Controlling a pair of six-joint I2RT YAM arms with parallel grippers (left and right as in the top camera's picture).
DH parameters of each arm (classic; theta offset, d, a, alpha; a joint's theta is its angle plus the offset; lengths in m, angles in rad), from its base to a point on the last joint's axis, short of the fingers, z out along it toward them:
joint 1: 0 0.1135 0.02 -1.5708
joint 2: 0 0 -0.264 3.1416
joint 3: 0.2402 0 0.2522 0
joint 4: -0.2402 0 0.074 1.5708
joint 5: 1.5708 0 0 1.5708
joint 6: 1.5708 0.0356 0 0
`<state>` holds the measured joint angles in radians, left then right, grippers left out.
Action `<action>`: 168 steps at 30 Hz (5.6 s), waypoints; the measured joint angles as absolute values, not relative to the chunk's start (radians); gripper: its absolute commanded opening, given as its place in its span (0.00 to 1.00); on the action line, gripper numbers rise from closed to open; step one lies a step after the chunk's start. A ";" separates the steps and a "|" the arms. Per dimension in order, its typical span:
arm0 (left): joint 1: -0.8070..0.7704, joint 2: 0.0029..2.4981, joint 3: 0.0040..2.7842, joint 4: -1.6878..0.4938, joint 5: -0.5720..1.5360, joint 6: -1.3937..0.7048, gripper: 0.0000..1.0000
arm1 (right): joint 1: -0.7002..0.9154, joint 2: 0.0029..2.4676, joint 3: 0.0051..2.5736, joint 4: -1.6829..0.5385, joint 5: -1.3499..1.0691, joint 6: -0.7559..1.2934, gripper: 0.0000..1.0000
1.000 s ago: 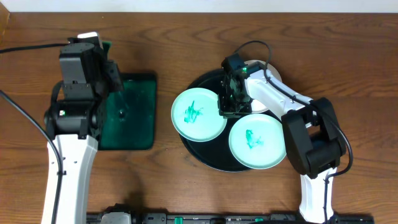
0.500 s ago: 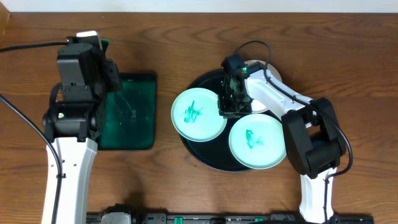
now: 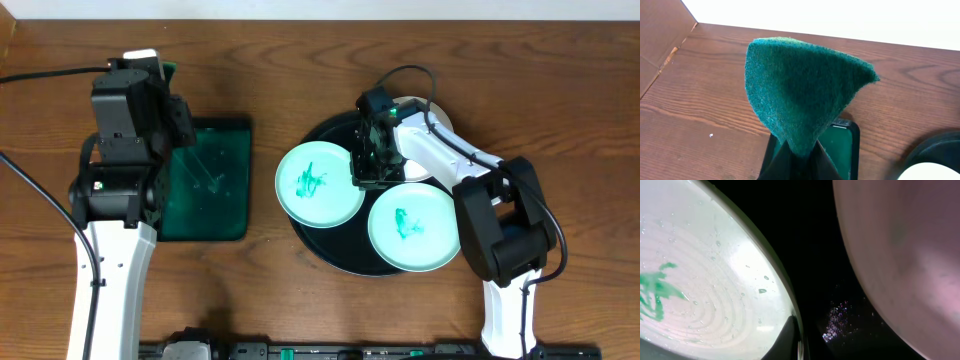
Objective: Clean dirty plates on tray and stack at the side
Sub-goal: 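Dip the held sponge into the water tray with the left gripper, then carry the wet sponge with the left gripper to the left plate, then scrub the left plate with the sponge in the left gripper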
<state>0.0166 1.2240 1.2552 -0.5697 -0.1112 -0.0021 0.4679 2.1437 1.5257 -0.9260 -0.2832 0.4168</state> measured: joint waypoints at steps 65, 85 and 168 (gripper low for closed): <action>0.017 1.680 1.255 -0.762 0.000 -0.210 0.07 | 0.468 2.144 1.525 -0.926 -0.284 0.417 0.01; -0.305 1.637 1.255 -0.675 0.316 -0.320 0.07 | 0.468 2.144 1.525 -0.921 -0.284 0.417 0.01; -0.518 1.951 1.287 -0.608 0.348 -0.337 0.07 | 0.467 2.144 1.524 -0.924 -0.296 0.416 0.01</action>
<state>-0.5182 1.9514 1.2869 -0.6083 0.3481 -0.3374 0.4675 2.1437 1.5238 -0.9237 -0.2958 0.4160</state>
